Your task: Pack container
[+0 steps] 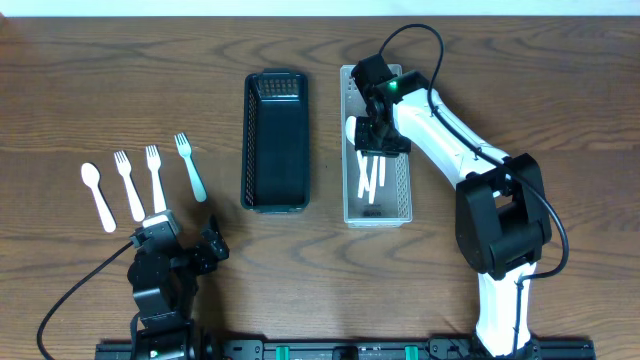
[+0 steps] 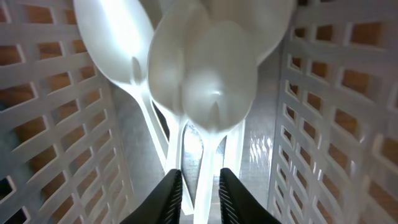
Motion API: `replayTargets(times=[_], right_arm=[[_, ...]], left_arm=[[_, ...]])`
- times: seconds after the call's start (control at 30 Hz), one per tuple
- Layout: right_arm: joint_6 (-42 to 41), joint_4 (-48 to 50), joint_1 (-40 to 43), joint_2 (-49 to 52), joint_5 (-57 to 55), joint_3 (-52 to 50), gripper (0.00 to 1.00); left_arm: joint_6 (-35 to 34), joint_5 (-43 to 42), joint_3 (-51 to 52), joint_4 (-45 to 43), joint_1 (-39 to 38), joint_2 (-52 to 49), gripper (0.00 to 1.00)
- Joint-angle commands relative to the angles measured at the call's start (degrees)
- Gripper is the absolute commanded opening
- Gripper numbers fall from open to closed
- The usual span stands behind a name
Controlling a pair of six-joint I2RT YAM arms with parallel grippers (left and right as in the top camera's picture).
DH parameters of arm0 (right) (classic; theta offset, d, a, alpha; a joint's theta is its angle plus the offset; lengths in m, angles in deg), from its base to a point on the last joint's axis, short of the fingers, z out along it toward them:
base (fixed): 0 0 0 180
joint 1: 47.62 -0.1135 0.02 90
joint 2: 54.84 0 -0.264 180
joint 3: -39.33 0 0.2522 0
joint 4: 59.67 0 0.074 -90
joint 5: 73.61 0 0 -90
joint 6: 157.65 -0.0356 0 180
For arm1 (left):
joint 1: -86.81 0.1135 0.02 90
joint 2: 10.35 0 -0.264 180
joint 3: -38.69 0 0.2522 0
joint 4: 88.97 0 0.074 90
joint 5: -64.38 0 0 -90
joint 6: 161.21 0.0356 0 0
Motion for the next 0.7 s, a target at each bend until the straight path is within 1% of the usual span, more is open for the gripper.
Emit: replayTargets(times=[0.0,0.13,0.17,0.2,0.23,0.27,0.33,0.4,0.43,0.5,0.57,0.67], right_arm=[[5.66,-0.59,-0.15,0.17,1.16,1.73,0.26],[12.0,-4.07,0.2,-0.87,1.16,7.28,0.31],[13.7,-4.81,0.42,-1.42,1.16,9.01,0.35],[16.15,-5.92,0.83,-2.03,1.16,11.61,0.45],[17.33,-6.6,1.16,-2.58,1.14,13.07,0.49],[18.82,-7.39,1.7,-3.1,0.85,15.02,0.57],[20.37,-8.55,3.37,-4.35,0.48,18.38,0.61],[20.13,-9.6,5.7,-5.27,0.04,20.65,0.66],[19.61,-10.01,7.15,-5.51,0.02,21.24,0.71],[17.66,-11.06,10.25,-5.81,0.04,21.42,0.76],[16.65,-13.31,13.99,-5.46,0.33,21.29,0.8],[17.64,-16.26,18.12,-4.74,0.26,20.85,0.82]], left_arm=[[-0.52,0.04,-0.28,-0.11,0.33,-0.15,0.98],[-0.5,0.07,-3.85,1.88,0.33,-0.39,0.98],[-0.48,0.07,-5.38,2.95,0.33,-0.72,0.98],[-0.48,0.09,-7.17,4.46,0.33,-1.29,0.98],[-0.37,0.13,-9.01,6.16,0.33,-2.01,0.98],[-0.24,0.42,-11.39,8.63,0.33,-3.17,0.98],[-0.22,2.01,-16.35,14.03,0.33,-6.16,0.98],[-0.07,4.13,-22.71,20.72,0.33,-10.93,0.98],[-0.09,4.22,-25.46,22.93,0.33,-13.16,0.98],[-0.31,4.17,-32.17,27.45,0.33,-18.86,0.98],[-0.55,4.2,-39.26,31.93,0.35,-25.14,0.98],[-0.5,4.2,-50.4,40.61,0.79,-35.47,0.98]])
